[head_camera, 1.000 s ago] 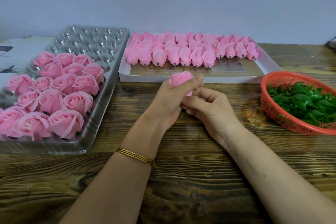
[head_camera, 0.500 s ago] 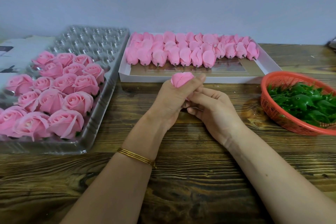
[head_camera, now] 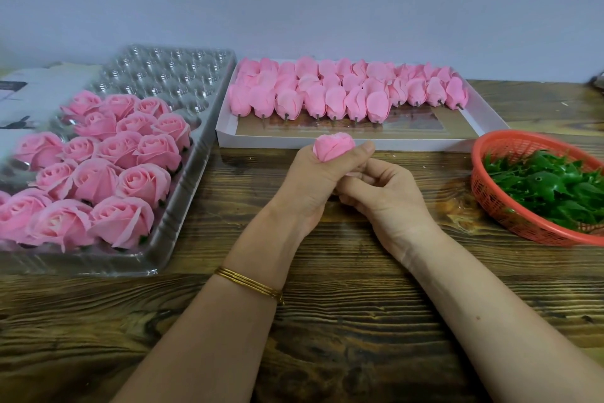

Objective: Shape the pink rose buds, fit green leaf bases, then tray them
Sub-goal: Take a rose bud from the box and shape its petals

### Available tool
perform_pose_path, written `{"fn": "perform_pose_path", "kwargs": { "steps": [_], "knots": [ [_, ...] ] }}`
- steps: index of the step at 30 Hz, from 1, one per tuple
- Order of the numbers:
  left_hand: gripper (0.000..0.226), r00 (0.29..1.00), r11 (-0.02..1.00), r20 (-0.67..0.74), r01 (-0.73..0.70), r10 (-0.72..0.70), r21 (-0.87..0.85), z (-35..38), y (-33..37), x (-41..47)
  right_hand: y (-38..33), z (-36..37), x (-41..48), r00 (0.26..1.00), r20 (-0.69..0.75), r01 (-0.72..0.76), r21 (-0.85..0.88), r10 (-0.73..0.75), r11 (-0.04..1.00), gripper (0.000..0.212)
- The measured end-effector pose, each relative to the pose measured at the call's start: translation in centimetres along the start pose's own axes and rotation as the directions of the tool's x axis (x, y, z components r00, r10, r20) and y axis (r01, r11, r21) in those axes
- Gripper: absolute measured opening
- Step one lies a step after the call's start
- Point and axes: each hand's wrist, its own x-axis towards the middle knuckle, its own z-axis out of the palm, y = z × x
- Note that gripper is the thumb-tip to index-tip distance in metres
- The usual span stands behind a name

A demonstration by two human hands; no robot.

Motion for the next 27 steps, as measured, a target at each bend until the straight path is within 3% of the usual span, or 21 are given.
{"fn": "perform_pose_path", "kwargs": {
  "steps": [2, 5, 6, 10, 13, 16, 19, 22, 25, 27],
  "knots": [
    [0.020, 1.000, 1.000, 0.018, -0.005, 0.005, -0.014, -0.1, 0.3, -0.1, -0.1, -0.2, 0.0, 1.000, 0.014, 0.001, -0.012, -0.001, 1.000, 0.007],
    [0.052, 0.999, 1.000, 0.047, -0.005, 0.006, -0.016, -0.2, 0.7, -0.3, -0.4, -0.1, -0.1, 0.999, 0.047, -0.008, -0.042, 0.010, 0.999, 0.005],
    [0.051, 0.998, 1.000, 0.061, -0.010, 0.010, -0.002, -0.3, 0.8, -0.3, -0.5, 0.0, -0.1, 0.999, 0.050, -0.021, -0.046, 0.023, 0.999, 0.005],
    [0.032, 0.996, 1.000, 0.082, 0.020, -0.021, 0.021, -0.4, 0.8, -0.3, -0.7, 0.2, -0.1, 0.996, 0.081, -0.041, -0.028, 0.043, 0.999, 0.011],
    [0.035, 0.999, 0.999, 0.028, 0.044, -0.044, 0.003, 0.0, 0.8, -0.4, -0.5, 0.2, -0.2, 0.998, 0.065, -0.021, -0.035, 0.023, 0.999, 0.019],
    [0.020, 0.996, 0.996, -0.055, 0.073, -0.076, -0.048, 0.2, 0.8, -0.3, -0.3, 0.2, -0.3, 0.999, 0.037, -0.021, -0.017, 0.022, 1.000, 0.008],
    [0.012, 0.993, 0.996, -0.091, 0.072, -0.077, -0.060, 0.1, 0.4, -0.2, 0.0, 0.1, -0.2, 1.000, -0.010, 0.022, -0.087, -0.023, 0.996, 0.014],
    [0.018, 0.998, 0.997, 0.002, 0.067, -0.067, -0.042, 0.0, 0.8, -0.4, -0.2, 0.0, -0.2, 0.999, -0.019, 0.044, -0.116, -0.047, 0.992, 0.009],
    [0.039, 0.990, 0.996, 0.115, 0.080, -0.075, -0.034, -0.3, 1.4, -0.8, -0.5, -0.1, -0.2, 1.000, 0.023, 0.004, -0.020, -0.003, 1.000, 0.007],
    [0.031, 0.983, 0.997, 0.171, 0.067, -0.061, -0.028, -0.5, 1.7, -1.0, -0.6, 0.0, -0.1, 0.998, 0.058, -0.034, 0.020, 0.033, 0.999, 0.008]
  ]
}}
